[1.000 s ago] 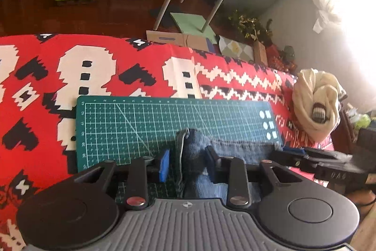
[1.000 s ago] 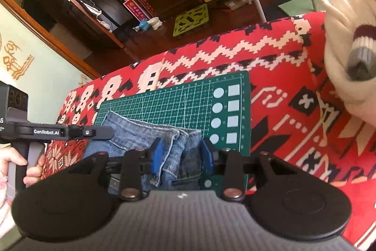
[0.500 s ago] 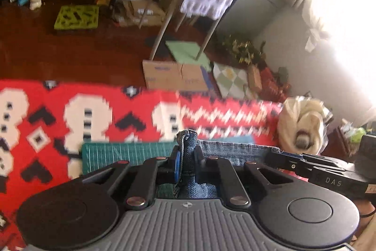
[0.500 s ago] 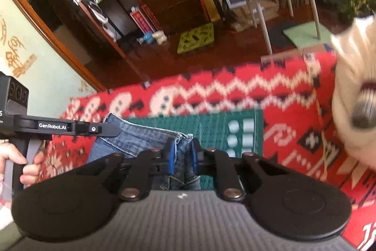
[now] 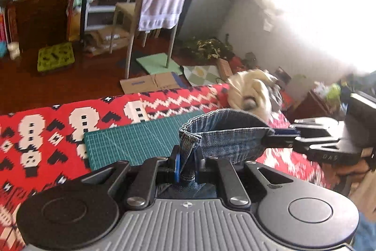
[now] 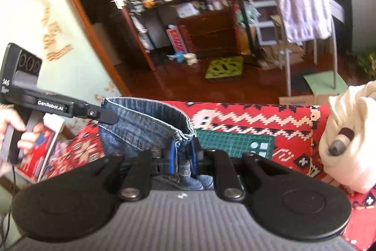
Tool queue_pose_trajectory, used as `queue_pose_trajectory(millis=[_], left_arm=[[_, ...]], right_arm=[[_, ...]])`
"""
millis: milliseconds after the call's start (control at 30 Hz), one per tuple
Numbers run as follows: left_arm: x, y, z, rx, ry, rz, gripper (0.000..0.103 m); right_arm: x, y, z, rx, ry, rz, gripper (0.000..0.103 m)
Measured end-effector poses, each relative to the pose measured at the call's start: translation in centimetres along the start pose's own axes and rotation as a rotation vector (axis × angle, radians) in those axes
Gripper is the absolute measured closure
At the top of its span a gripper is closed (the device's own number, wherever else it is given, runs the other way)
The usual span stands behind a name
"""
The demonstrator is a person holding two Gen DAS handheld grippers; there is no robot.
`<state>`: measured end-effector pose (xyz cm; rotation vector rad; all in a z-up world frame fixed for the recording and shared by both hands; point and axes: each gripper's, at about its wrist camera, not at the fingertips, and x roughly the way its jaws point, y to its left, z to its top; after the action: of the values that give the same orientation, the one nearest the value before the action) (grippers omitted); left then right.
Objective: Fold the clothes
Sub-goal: 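Lift the waistband with both tools and fold the shorts over again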
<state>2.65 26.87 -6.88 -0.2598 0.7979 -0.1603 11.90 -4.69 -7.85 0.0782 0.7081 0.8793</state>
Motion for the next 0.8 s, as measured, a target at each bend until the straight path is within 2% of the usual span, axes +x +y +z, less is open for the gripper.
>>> queue_pose_trajectory(millis=[67, 200, 433, 633, 733, 800], left_arm=[[-1.1, -1.5, -2.2, 0.043, 0.006, 0.006, 0.093], [-2.5, -4.0, -6.5, 0.118, 0.034, 0.024, 0.092], [-0.6, -5.0, -13.8, 0.161, 0.125, 0.079, 0.089], [0.8, -5.1, -18.0, 0.141, 0.207, 0.125, 0.083], [-0.5, -4.6, -19.1, 0.105, 0.216, 0.129, 0.082], [-1.7, -3.7, -19.5, 0.058, 0.206, 0.142, 0.080]], right_arm=[[-2.4, 1.7, -1.3, -0.056, -0.014, 0.021, 0.088], [-6.1, 5.1, -5.0, -0.174, -0.018, 0.011, 0.087], [-8.0, 8.7, -13.0, -0.284, 0.066, -0.024, 0.086], [-6.6, 10.2, -18.8, -0.354, 0.173, -0.063, 0.081], [-6.8, 9.9, -19.9, -0.333, 0.195, -0.069, 0.079], [-7.9, 9.0, -19.6, -0.273, 0.184, -0.063, 0.079]])
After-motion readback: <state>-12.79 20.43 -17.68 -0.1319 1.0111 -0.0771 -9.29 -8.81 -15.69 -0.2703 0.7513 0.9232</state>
